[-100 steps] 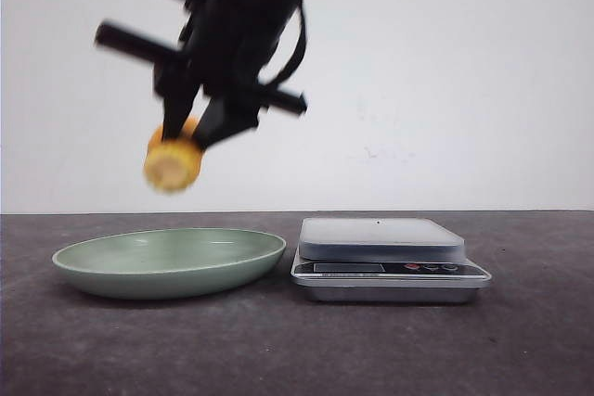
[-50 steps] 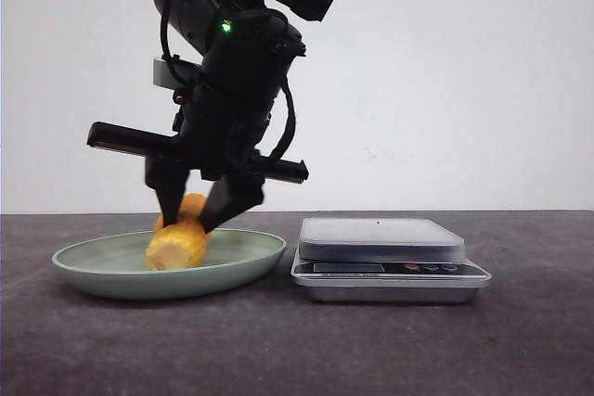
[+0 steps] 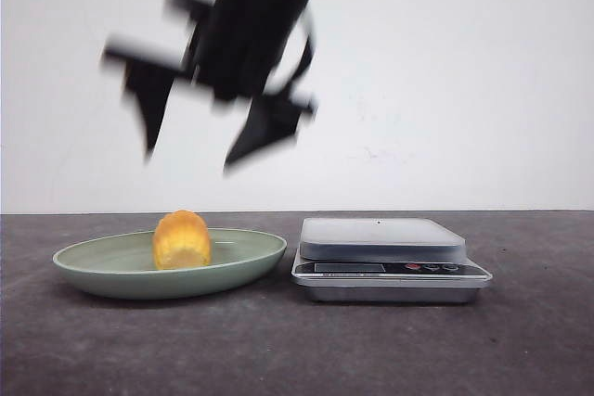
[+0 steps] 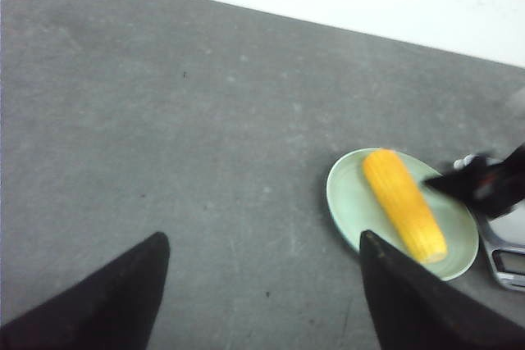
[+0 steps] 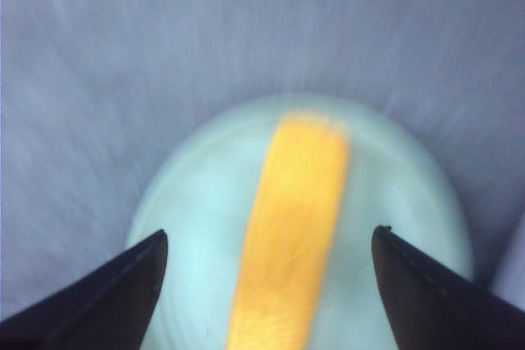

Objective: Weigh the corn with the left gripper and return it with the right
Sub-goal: 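Open the right gripper and lift it away from the plate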

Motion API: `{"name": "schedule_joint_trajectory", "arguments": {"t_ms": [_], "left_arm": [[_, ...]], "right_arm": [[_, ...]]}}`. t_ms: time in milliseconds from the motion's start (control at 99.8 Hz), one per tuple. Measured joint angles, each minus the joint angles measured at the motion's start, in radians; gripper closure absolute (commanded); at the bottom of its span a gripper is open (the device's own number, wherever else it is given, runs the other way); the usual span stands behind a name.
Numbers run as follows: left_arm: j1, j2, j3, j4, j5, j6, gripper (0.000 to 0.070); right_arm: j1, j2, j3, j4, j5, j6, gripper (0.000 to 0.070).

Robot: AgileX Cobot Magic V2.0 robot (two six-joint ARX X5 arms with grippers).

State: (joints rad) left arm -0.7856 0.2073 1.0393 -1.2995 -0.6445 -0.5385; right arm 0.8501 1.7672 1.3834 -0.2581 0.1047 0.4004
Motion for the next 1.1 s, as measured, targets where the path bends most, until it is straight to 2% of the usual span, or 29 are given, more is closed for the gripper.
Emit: {"name": "schedule_joint_trajectory", "arguments": {"t_ms": [251, 391, 421, 501, 611, 732, 962, 1022, 1102], "left_arm": [[0.0, 0.0, 0.0, 0.063, 0.0, 0.013, 0.0265], [0.0, 0.0, 0.0, 0.1, 0.0, 0.029, 0.0265], [0.0, 0.0, 0.0, 0.127, 0.001, 0.039, 0.0265], [0.0, 0.0, -0.002, 0.143, 0.013, 0.043, 0.0265], [0.0, 0.0, -0.008, 0.178, 0.023, 0.048, 0.0265], [0.0, 0.0, -0.008, 0.186, 0.023, 0.049, 0.0265], [0.0, 0.0, -0.009, 0.189, 0.023, 0.04, 0.0275], [0.0, 0.0, -0.016, 0.192, 0.021, 0.04, 0.0324], [0.0, 0.0, -0.04, 0.21, 0.019, 0.042, 0.0421]], "right_arm": [[-0.138, -0.377, 0.007, -0.161, 0.017, -0.137, 0.022], [-0.182, -0.596, 0.007, -0.294, 0.092, -0.221, 0.0219], [-0.193, -0.732, 0.007, -0.383, 0.156, -0.269, 0.0219], [-0.195, -0.841, 0.007, -0.472, 0.204, -0.292, 0.0219], [-0.195, -0.981, 0.007, -0.607, 0.236, -0.294, 0.0218], [-0.195, -1.113, -0.011, -0.725, 0.238, -0.257, 0.0218], [-0.195, -1.316, -0.238, -0.759, 0.227, -0.194, 0.0221], [-0.195, -1.358, -0.308, -0.74, 0.206, -0.179, 0.0231], [-0.195, -1.398, -0.393, -0.687, 0.188, -0.158, 0.032]]}}
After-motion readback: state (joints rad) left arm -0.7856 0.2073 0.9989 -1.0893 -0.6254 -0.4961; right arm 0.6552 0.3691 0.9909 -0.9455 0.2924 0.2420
